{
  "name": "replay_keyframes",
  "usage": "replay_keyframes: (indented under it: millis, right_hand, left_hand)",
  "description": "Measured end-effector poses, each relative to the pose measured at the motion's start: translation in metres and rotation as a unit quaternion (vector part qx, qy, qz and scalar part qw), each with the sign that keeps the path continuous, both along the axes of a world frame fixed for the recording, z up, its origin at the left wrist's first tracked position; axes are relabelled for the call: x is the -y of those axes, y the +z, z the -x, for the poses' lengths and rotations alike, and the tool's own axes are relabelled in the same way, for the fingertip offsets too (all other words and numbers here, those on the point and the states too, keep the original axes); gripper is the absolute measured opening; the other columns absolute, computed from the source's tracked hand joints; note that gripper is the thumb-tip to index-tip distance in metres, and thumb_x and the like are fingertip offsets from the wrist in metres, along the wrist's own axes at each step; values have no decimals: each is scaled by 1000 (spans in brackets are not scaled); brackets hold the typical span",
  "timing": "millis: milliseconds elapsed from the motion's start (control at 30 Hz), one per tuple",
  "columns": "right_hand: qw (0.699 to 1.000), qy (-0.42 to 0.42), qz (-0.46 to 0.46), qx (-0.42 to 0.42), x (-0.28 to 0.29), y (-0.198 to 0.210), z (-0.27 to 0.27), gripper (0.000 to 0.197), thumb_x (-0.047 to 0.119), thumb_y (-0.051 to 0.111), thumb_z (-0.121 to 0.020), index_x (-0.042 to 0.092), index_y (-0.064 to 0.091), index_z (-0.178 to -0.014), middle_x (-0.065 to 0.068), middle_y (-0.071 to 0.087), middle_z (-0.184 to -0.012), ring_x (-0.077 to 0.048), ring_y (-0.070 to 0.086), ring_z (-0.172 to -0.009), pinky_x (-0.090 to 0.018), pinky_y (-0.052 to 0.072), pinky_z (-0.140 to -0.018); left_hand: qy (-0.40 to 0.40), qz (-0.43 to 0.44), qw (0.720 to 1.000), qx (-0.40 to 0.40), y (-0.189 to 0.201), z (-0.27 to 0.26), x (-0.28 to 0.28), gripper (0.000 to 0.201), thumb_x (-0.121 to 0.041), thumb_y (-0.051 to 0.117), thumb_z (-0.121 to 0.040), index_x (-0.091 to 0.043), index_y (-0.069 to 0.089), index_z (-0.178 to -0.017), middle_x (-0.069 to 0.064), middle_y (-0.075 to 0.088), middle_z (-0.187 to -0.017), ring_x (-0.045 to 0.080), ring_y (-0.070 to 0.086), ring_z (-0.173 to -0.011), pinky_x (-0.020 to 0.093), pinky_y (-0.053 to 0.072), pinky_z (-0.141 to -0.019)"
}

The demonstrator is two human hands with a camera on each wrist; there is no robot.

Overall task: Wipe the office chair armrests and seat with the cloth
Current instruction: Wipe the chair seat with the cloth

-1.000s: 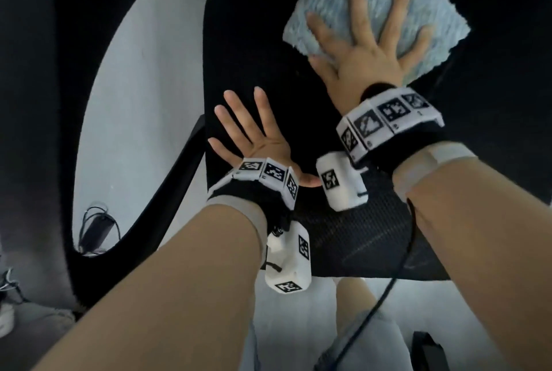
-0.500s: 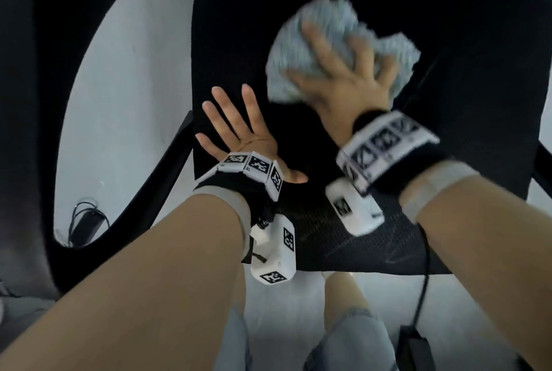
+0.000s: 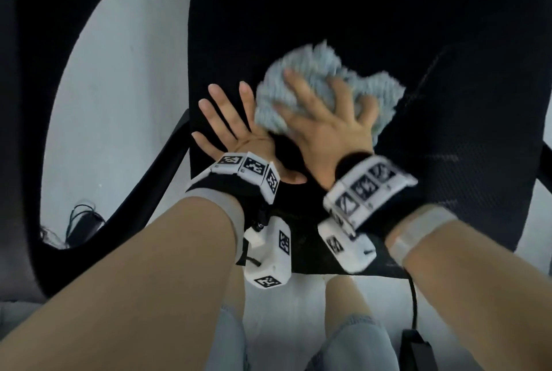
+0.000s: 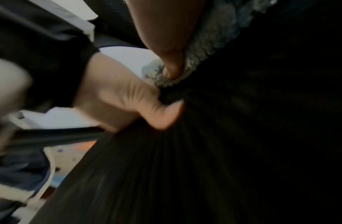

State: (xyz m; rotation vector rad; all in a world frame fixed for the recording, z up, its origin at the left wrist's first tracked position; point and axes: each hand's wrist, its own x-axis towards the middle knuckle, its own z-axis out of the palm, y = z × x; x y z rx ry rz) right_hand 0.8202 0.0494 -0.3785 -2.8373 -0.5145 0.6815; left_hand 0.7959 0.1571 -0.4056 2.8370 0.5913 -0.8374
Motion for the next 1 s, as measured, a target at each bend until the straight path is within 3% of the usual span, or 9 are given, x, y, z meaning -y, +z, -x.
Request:
replay_keyframes:
  millis: [133,233,367,400,500,600,700,800,1000]
  right_hand:
    - [997,-72,-38,-2,-18,6,-48,44,33,32,-96,48,22,-137,21,-6,-153,-32,-2,-139,-62,0,-106]
    - [999,-46,-11,9,-10,4,-25,50,33,36,-95,47,17,-139,19,-2,-154,-30,-5,-135,-61,4,-104]
    - [999,17,15,-28,13,11,57,36,35,56,-83,42,52,-118,19,18,-149,-27,16,-126,-51,14,-94]
    - [999,8,15,-29,16,11,63,29,35,55,-82,42,56,-110,20,21,-147,-26,20,-124,-49,15,-93]
    - [999,7,-10,-36,13,6,36,36,35,50,-88,49,44,-121,23,6,-152,-23,6,-125,-50,8,-96]
    - [998,-56,-26,-13,-1,4,-11,54,26,46,-91,51,24,-133,25,-9,-151,-25,-3,-130,-57,4,-104]
    - [994,-102,-49,4,-15,5,-38,55,21,44,-91,49,26,-134,23,-3,-153,-30,2,-135,-59,6,-106]
    - [995,-91,-42,8,-8,6,-25,54,23,43,-92,48,24,-136,22,-1,-153,-29,1,-135,-57,7,-106]
    - [998,-10,35,-56,34,19,77,49,32,54,-81,49,43,-126,21,17,-149,-25,17,-125,-50,15,-94]
  left_hand:
    - [60,-30,993,101,5,-1,8,93,-79,24,-74,-25,2,-147,17,5,-155,34,4,-143,65,5,-110]
    - [16,-20,999,33,-1,5,5,131,-81,54,-49,-23,-19,-142,18,-9,-155,34,-8,-143,60,-6,-108]
    - [103,22,982,159,2,2,8,85,-72,-28,-69,-26,-15,-139,18,13,-154,30,-3,-143,65,12,-110]
    - [97,29,985,139,4,1,7,83,-69,-29,-71,-26,-17,-141,18,18,-153,30,-2,-143,66,15,-108]
    - [26,-21,997,66,1,1,5,119,-88,35,-59,-23,-20,-142,20,-2,-155,36,-5,-143,60,-7,-107]
    - [-4,13,1000,-11,4,-1,-2,158,-69,76,-33,-19,-32,-137,22,-26,-149,38,-23,-138,58,-14,-104]
    - [-5,5,1000,-10,3,-1,-2,156,-74,70,-32,-20,-31,-137,20,-26,-150,37,-22,-139,61,-9,-106]
    - [14,15,999,25,11,-3,-1,134,-91,31,-41,-19,-20,-143,16,-27,-149,33,-20,-140,62,-5,-109]
    - [-18,-21,999,30,-4,-2,-8,144,-41,77,-61,-23,-56,-112,6,-64,-119,27,-58,-110,59,-18,-104]
